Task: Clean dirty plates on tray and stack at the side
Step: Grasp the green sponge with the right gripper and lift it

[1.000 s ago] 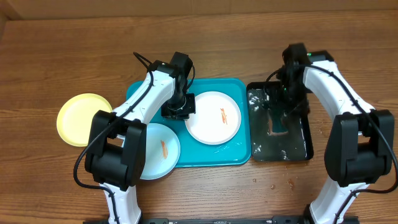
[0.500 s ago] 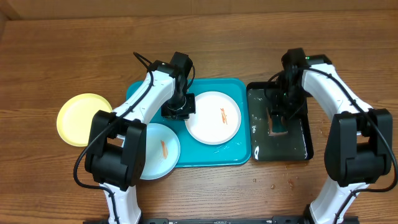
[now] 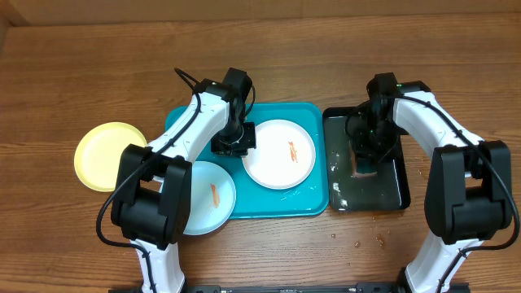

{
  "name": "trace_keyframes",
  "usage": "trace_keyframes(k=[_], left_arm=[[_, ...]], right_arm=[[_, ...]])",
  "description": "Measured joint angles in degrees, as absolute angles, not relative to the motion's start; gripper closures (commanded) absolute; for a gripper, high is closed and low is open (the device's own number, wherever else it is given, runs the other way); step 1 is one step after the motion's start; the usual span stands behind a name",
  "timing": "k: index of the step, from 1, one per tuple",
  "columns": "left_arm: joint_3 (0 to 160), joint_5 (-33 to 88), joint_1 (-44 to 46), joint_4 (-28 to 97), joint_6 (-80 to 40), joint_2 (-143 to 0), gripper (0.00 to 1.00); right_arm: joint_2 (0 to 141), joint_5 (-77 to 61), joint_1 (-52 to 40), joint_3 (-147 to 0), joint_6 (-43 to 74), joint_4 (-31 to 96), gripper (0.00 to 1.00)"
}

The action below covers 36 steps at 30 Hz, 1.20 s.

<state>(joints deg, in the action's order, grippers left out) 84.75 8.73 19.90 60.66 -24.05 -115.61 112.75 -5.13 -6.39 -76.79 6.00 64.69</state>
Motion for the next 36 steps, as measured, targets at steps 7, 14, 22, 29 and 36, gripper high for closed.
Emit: trace_keyframes(k=[7,14,22,29,36], left_arm=[[84.8,7.9,19.9,60.7,-24.1,-115.6,0.87],[84.8,7.3,19.9,60.7,-24.1,-115.6,0.78],[84.7,6.5,19.9,60.5,-24.1,-115.6,0.80],[82.7,6.1,20.2,56.6,-24.1,-115.6,0.83],[82.2,6.1,20.6,55.8,-24.1,-115.6,0.87]], right_arm=[[112.7,-5.3,-6.4,-76.7,6.0,64.6,0.64],[112.7,-5.8,-6.4,-76.7,6.0,64.6,0.56],[112.7,-5.8,-6.4,-76.5,6.0,64.6,0.53],[112.7,-5.8,-6.4,-76.5,5.8,64.7,0.65],[112.7,-5.8,-6.4,-76.5,6.0,64.6,0.55]])
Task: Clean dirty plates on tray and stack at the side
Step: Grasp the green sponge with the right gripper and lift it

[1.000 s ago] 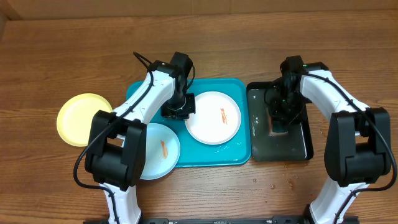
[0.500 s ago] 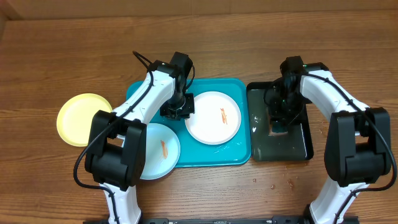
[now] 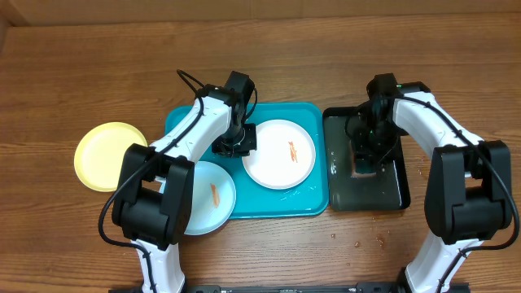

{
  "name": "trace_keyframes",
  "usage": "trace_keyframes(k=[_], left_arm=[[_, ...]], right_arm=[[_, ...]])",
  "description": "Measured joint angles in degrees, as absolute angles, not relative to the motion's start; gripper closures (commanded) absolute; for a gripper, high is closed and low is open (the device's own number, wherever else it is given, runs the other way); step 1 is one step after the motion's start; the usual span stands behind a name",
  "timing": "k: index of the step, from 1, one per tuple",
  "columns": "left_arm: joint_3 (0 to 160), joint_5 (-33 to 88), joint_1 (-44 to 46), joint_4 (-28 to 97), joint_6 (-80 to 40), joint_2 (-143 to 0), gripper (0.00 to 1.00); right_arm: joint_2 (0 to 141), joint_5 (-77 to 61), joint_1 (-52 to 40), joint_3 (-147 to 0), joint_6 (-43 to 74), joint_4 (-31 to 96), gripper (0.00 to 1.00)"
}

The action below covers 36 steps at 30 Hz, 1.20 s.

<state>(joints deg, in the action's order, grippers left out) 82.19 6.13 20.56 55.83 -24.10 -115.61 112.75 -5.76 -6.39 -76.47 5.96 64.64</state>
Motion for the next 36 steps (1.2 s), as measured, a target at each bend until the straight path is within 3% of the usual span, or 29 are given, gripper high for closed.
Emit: trace_keyframes(k=[4,8,11,13,16,17,30,32,34,36], left_arm=[[82.2,6.1,20.6,55.6,-24.1,-115.6,0.91],[82.2,6.1,20.6,55.3,-24.1,-115.6,0.88],[82.1,6.1,20.6,54.8,-24.1,-115.6,0.88],[82.1,6.1,20.6,54.3,-24.1,-115.6,0.88],[82.1,6.1,20.6,53.9,-24.1,-115.6,0.88],[82.1,6.1,20.6,54.0,-24.1,-115.6,0.87],[82.1,6.1,20.7,54.0,-24.1,-115.6,0.86],[82.1,6.1,20.7,53.9,-24.1,-115.6,0.87],[82.1,6.1,20.7,53.9,-24.1,-115.6,0.87],[82.1,6.1,20.7,53.8,-24.1,-115.6,0.87]], right_arm=[[112.7,-5.8,-6.4,-76.5,6.0,64.8,0.56],[112.7,-5.8,-6.4,-76.5,5.7,65.0,0.78],[112.8,-6.0,-6.4,-76.5,5.9,65.1,0.85],[112.7,-6.2,-6.4,-76.4,6.1,65.2,0.82],[112.7,-6.4,-6.4,-76.4,6.8,65.1,0.58],[112.7,-6.5,-6.4,-76.4,6.7,65.2,0.56],[112.7,-6.9,-6.4,-76.3,8.4,64.2,0.59],[112.7,-6.8,-6.4,-75.9,8.5,63.0,0.65],[112.7,-6.8,-6.4,-75.0,8.3,61.6,0.87],[112.7,-6.6,-6.4,-74.3,8.5,61.0,0.96]])
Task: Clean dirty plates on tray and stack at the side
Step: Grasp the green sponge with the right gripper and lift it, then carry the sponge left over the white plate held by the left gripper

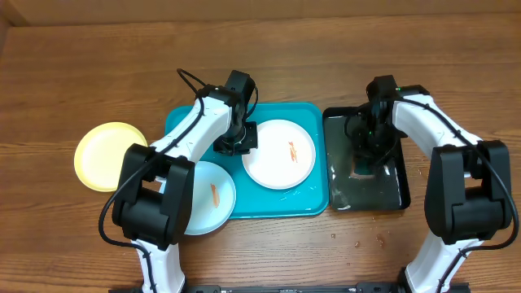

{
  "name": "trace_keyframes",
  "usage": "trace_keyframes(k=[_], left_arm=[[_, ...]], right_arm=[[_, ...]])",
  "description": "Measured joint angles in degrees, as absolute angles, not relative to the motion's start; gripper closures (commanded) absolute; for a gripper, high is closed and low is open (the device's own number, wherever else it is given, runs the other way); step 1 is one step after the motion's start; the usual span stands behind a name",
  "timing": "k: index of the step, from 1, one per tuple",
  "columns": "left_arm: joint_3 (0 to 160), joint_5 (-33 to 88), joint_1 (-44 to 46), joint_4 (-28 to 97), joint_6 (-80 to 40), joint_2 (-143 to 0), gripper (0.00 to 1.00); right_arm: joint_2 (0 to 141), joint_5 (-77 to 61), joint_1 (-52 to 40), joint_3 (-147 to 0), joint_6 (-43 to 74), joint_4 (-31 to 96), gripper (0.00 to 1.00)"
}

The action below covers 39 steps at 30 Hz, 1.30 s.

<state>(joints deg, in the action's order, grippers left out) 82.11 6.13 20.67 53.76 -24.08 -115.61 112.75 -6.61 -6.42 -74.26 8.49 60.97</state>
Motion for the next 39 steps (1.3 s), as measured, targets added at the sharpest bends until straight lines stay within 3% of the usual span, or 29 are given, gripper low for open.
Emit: trace_keyframes(k=[7,18,35,39], left_arm=[[82.1,4.9,20.7,53.6,-24.1,-115.6,0.93],[82.1,3.6,20.9,53.5,-24.1,-115.6,0.90],[81.3,3.5,21.0,52.5,-24.1,-115.6,0.90],[79.4,3.6,21.0,50.9,-24.1,-115.6,0.96]], right_arm=[[112.7,-6.4,-6.4,-75.5,9.0,64.8,0.96],[108.2,-3.5,-6.4,-82.3,9.0,71.9,0.96],[107.9,-3.0,-8.2,-82.3,9.0,72.8,0.96],[107.9,-3.0,-9.1,-82.3,8.9,73.1,0.96]])
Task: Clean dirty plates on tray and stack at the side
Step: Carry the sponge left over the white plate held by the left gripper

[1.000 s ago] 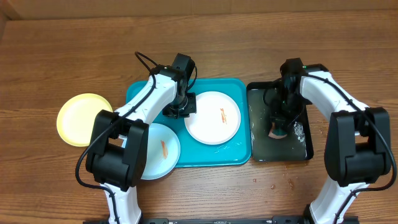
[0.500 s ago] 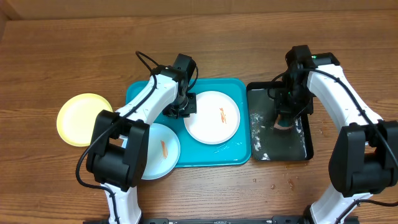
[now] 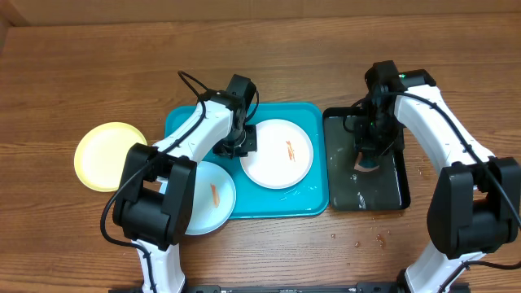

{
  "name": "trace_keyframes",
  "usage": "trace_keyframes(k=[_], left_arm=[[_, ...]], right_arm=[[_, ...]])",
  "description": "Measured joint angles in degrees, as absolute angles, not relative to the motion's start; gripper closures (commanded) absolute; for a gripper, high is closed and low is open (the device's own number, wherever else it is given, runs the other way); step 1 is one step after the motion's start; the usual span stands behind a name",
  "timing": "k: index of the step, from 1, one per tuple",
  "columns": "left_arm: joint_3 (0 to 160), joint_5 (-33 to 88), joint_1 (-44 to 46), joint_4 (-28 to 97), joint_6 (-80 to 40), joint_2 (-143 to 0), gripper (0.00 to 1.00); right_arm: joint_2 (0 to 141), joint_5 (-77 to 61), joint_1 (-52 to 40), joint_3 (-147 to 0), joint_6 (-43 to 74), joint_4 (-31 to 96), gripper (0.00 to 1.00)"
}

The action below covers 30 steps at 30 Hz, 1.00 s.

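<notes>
A white plate (image 3: pixel 279 159) with an orange smear lies in the middle of the teal tray (image 3: pixel 313 203). A light blue plate (image 3: pixel 207 195), also smeared orange, sits at the tray's near-left corner. A clean yellow plate (image 3: pixel 104 155) rests on the table to the left. My left gripper (image 3: pixel 236 146) is down at the white plate's left rim and looks shut on it, though its fingertips are hidden under the wrist. My right gripper (image 3: pixel 368 159) points down into the black tray (image 3: pixel 395 191), shut on a pinkish sponge (image 3: pixel 361 168).
The black tray's floor looks wet. A few small crumbs or drops (image 3: pixel 358 242) lie on the wood in front of it. Both arms reach in from the near edge. The brown table (image 3: pixel 269 57) extends behind the trays.
My right gripper has shifted slightly right and nearer in the black tray with the sponge, and the right arm has swung outward. My left gripper stays at the white plate's rim.
At every moment my left gripper stood at the white plate's left rim, shifting only a little. My right gripper stayed low in the black tray over the pinkish sponge, moving slightly within the tray. The white specks near the tray's front left are gone now. No plate has moved.
</notes>
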<state>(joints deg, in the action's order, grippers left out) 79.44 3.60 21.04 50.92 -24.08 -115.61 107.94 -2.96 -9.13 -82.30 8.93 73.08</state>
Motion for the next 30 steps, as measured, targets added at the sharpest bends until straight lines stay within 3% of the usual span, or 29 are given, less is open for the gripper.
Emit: trace_keyframes(k=[14,30], left_arm=[[79.5,3.8,18.7,53.8,-23.6,-115.3,0.96],[79.5,3.8,18.1,54.6,-23.6,-115.3,0.96]], right_arm=[[107.9,2.5,-15.4,-82.3,11.5,72.2,0.96],[107.9,4.3,-12.8,-82.3,12.5,74.2,0.96]])
